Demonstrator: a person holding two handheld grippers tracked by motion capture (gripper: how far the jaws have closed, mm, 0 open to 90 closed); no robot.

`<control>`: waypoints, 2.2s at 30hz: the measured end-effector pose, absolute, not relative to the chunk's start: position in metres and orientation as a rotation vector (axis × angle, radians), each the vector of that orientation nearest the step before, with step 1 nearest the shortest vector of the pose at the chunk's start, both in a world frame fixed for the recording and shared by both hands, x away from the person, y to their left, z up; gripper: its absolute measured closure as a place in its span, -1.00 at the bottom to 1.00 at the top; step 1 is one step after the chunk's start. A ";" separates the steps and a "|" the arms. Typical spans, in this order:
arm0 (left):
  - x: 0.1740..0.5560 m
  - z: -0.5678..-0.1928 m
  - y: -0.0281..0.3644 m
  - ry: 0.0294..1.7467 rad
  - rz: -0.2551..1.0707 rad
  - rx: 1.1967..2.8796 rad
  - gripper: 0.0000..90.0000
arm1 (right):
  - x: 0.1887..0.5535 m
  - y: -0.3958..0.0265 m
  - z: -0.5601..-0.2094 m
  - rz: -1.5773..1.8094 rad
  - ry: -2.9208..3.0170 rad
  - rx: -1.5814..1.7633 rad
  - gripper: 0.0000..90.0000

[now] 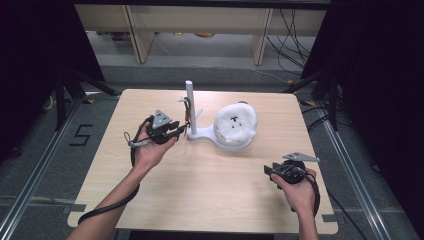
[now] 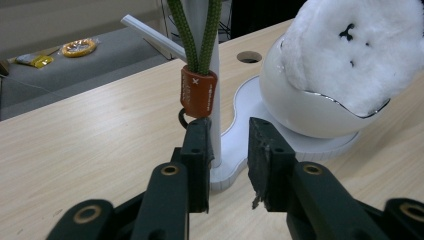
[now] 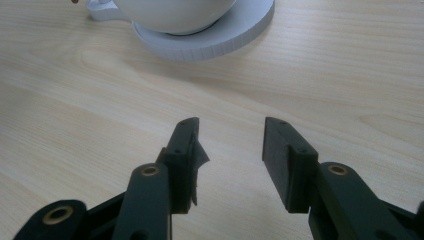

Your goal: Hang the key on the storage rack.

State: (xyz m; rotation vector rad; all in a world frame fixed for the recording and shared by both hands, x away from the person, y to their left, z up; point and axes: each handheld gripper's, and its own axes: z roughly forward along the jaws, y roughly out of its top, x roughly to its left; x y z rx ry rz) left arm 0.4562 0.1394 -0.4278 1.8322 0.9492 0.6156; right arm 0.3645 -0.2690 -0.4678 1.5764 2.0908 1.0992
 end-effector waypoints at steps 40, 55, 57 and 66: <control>0.387 -0.436 0.211 0.979 0.668 1.796 0.13 | 0.366 -0.270 -0.470 1.076 2.089 1.536 0.26; 0.359 -0.454 0.236 0.997 0.690 1.750 0.06 | 0.366 -0.270 -0.471 1.089 2.096 1.534 0.25; 0.356 -0.457 0.239 1.006 0.698 1.758 0.05 | 0.366 -0.270 -0.471 1.084 2.094 1.540 0.25; 0.348 -0.475 0.258 1.061 0.694 1.715 0.03 | 0.367 -0.270 -0.473 1.078 2.099 1.521 0.24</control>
